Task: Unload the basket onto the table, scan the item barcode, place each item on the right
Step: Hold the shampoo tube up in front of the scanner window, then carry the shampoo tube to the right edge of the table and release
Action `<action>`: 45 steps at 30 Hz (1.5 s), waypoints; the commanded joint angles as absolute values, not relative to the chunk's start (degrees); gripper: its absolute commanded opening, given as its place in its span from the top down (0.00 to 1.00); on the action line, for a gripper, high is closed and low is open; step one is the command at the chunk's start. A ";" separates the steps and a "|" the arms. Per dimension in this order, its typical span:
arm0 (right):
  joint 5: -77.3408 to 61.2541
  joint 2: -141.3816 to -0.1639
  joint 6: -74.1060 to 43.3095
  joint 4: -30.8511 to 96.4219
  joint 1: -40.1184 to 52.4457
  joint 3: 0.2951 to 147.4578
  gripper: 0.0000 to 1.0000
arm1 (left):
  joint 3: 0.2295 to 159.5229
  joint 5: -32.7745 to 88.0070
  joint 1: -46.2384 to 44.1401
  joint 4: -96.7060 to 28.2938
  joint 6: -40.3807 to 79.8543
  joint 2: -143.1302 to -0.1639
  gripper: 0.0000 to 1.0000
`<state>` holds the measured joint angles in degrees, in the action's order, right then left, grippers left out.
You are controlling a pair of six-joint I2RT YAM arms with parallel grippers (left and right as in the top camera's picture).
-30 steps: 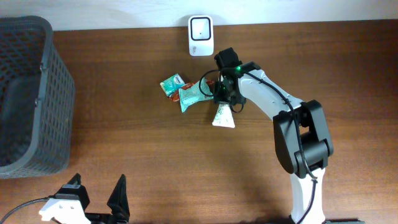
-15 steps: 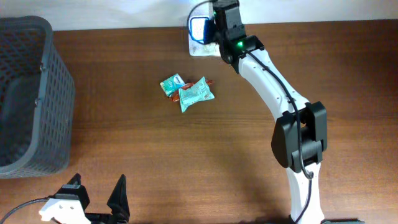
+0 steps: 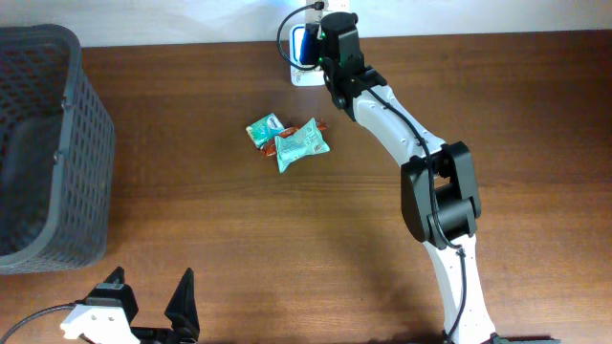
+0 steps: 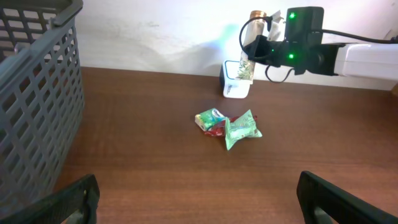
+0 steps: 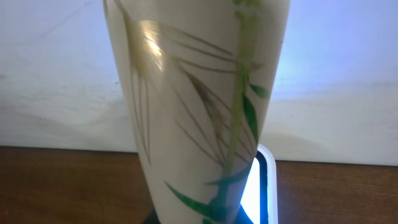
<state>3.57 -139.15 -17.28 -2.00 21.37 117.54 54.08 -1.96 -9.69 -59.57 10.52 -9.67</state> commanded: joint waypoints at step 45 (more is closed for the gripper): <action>5.58 -131.87 -39.66 50.54 -40.84 118.39 0.56 | 53.93 -2.37 -9.58 -70.65 10.72 -9.28 0.01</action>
